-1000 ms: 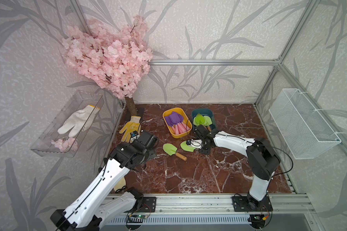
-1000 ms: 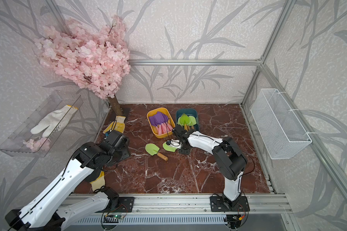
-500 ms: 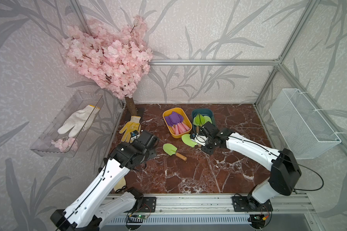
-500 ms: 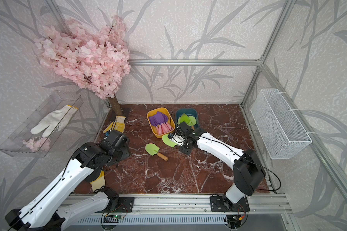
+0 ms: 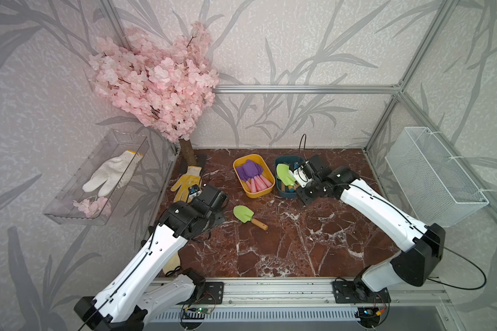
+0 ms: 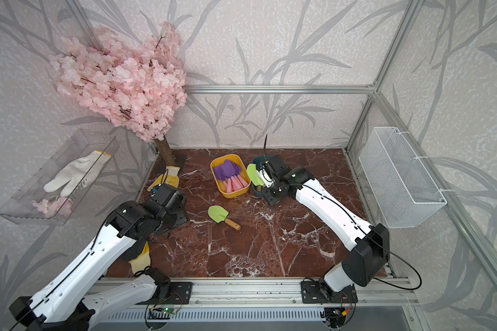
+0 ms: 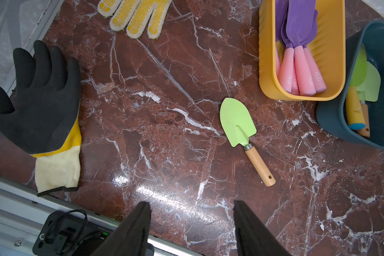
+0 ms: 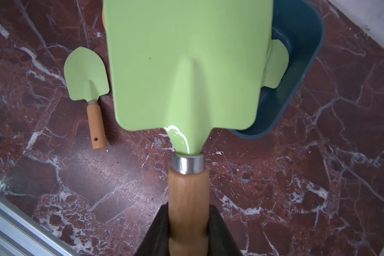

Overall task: Sort the small shovels by color and place them into the storage box
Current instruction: Place the shovel in the storage box.

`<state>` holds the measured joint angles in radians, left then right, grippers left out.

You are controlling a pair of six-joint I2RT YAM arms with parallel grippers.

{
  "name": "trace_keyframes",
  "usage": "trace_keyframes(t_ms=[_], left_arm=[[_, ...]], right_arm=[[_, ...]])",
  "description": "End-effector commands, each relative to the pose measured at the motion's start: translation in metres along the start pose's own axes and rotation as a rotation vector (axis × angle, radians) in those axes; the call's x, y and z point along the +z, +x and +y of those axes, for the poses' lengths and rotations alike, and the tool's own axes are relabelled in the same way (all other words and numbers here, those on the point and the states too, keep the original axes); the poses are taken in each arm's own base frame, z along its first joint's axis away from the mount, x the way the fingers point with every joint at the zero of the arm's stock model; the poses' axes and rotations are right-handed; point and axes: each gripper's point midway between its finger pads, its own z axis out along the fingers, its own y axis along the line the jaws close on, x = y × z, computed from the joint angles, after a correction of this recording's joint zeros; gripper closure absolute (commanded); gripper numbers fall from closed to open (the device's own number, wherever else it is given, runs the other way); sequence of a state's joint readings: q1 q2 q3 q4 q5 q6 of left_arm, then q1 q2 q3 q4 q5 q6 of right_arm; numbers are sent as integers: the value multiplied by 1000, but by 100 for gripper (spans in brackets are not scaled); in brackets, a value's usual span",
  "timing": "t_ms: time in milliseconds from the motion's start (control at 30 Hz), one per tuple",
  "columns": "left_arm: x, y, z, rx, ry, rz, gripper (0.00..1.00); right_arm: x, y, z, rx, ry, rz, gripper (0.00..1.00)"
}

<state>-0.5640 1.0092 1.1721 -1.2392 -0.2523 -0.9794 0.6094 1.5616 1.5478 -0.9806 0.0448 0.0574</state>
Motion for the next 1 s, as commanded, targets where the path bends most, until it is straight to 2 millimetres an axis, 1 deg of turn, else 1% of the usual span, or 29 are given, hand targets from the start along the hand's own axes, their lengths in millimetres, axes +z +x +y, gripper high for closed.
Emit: trace_keyframes(t_ms=[0,33,67,200,300,400,533,733,967], left_arm=[[-6,-7,-6,8,17,-20,37],[-5,-7,-6,9,14,-19,37],[-5,-7,-6,11,14,-18,37],[-4,-6,-7,11,11,-11,37],[-4,-6,-6,12,7,-10,37],[-5,-6,-5,12,5,-9,37],[-5,-5,-4,14,3,-10,37],[-5,-5,-3,23,-5,-7,37],[-6,-7,-2,25,-8,-13,37]], right_arm=[[8,6,-11,176,36,122,97],[8,4,-11,204,37,149,98],[17,3,-11,227,36,200,99],[32,0,-18,301,58,311,100],[45,-3,-28,335,104,348,100],[58,-1,-41,382,140,390,100],[76,-3,-55,441,151,407,100],[100,-11,-67,477,169,443,100],[124,-18,-74,515,163,468,100]])
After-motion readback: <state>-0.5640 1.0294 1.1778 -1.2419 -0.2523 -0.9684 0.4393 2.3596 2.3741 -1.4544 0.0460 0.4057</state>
